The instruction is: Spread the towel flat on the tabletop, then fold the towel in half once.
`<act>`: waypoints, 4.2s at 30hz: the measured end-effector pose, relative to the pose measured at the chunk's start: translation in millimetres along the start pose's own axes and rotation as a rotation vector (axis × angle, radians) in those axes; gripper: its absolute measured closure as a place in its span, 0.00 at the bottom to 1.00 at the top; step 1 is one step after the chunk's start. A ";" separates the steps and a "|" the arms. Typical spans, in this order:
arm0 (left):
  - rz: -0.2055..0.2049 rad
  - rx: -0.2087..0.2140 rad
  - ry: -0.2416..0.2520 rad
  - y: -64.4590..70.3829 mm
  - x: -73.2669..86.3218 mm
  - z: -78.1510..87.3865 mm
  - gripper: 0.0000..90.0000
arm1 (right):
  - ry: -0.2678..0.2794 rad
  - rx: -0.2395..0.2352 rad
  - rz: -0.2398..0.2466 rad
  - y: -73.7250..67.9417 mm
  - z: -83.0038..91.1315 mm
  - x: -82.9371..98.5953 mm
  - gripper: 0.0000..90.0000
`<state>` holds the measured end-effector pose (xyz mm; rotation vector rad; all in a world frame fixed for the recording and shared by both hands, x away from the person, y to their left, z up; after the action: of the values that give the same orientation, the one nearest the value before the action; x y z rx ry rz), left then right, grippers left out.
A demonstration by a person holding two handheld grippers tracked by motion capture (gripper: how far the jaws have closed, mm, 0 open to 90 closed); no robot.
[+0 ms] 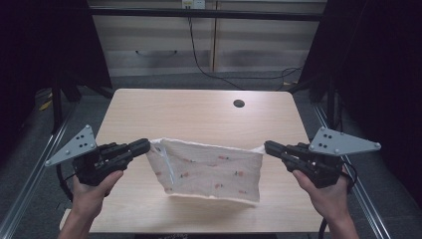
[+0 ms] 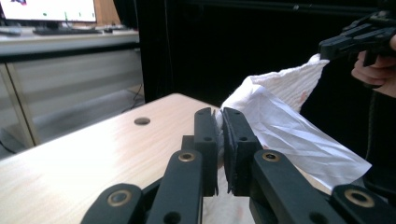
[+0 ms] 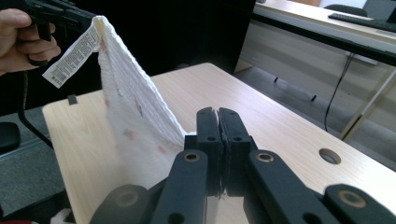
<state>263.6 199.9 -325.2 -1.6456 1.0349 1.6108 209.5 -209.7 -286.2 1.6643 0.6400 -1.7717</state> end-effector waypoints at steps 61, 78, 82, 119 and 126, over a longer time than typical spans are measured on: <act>0.241 -0.196 -0.252 -105.7 135.3 -50.6 0.71 | -0.311 0.095 -0.300 107.7 -106.6 173.8 0.63; 0.174 -0.123 -0.442 -74.1 188.4 -81.2 0.75 | -0.391 0.018 -0.363 80.3 -125.4 225.7 0.72; 0.166 -0.114 -0.480 -70.4 197.8 -84.1 0.76 | -0.405 0.019 -0.365 78.9 -127.2 233.8 0.72; 0.137 -0.044 -0.535 -37.3 199.9 -43.2 0.80 | -0.415 -0.067 -0.307 47.6 -101.7 228.3 0.71; 0.104 -0.042 -0.514 -39.8 201.5 -44.1 0.80 | -0.373 0.022 -0.312 82.5 -122.0 214.5 0.71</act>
<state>311.5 159.3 -525.7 -1.1185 0.8272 1.9926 350.1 -203.1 -505.0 1.2447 0.7353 -2.2433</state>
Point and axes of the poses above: each handheld gripper's, and its own axes: z roughly backward along the jaws, x roughly out of its underside, y roughly to its right, the point moved 3 cm from there along -z, roughly forward along the jaws, and after that the axes turned 15 degrees about y, right-handed, at the moved point
